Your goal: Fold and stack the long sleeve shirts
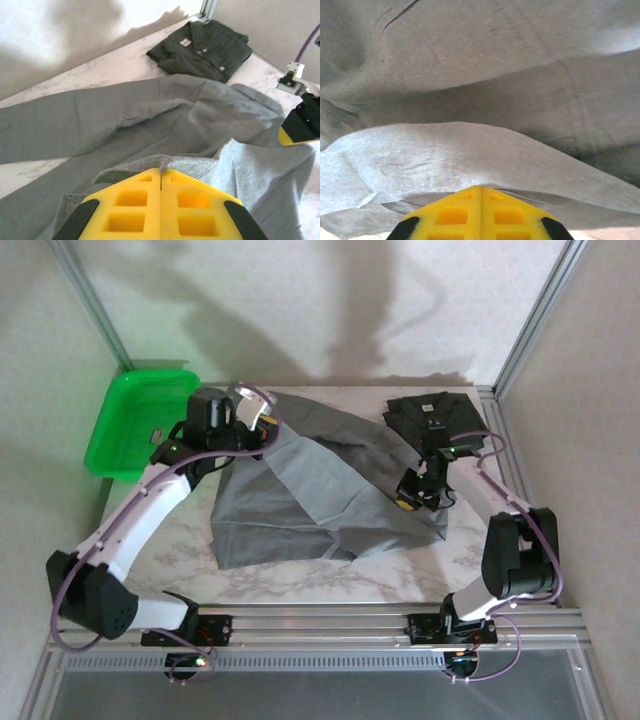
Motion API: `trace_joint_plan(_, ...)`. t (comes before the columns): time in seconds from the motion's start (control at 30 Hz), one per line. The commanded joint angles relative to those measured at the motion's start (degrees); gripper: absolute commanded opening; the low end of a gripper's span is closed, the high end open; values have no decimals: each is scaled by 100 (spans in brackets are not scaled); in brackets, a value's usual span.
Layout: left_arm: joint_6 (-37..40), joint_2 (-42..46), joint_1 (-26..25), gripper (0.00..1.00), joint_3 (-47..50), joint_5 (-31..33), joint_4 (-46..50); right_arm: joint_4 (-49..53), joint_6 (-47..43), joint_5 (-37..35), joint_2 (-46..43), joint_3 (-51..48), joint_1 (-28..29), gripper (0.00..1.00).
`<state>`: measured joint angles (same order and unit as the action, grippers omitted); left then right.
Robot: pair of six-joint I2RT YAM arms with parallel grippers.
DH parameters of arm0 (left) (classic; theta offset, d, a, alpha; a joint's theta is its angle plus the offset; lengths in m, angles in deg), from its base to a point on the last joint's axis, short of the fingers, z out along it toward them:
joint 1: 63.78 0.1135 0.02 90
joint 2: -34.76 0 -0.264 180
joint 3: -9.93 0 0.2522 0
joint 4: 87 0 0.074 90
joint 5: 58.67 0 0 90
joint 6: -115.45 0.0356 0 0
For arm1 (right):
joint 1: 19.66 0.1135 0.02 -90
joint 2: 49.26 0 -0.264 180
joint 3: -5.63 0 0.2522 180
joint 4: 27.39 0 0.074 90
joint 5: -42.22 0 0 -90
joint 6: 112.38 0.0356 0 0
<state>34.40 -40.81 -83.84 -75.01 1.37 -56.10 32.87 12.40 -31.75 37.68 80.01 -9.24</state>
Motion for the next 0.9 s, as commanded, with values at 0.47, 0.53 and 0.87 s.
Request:
trace_joint_plan(0.47, -603, 547, -582, 3, 543, 525, -363, 347, -272, -27, -717, -1275, -306, 2)
trace_joint_plan(0.53, -636, 619, -625, 3, 595, 552, -306, 375, -237, -85, -872, -1450, -444, 2)
trace_joint_plan(0.87, -1203, 1539, -829, 3, 1585, 725, -228, -92, -218, -223, -727, -1757, -908, 2)
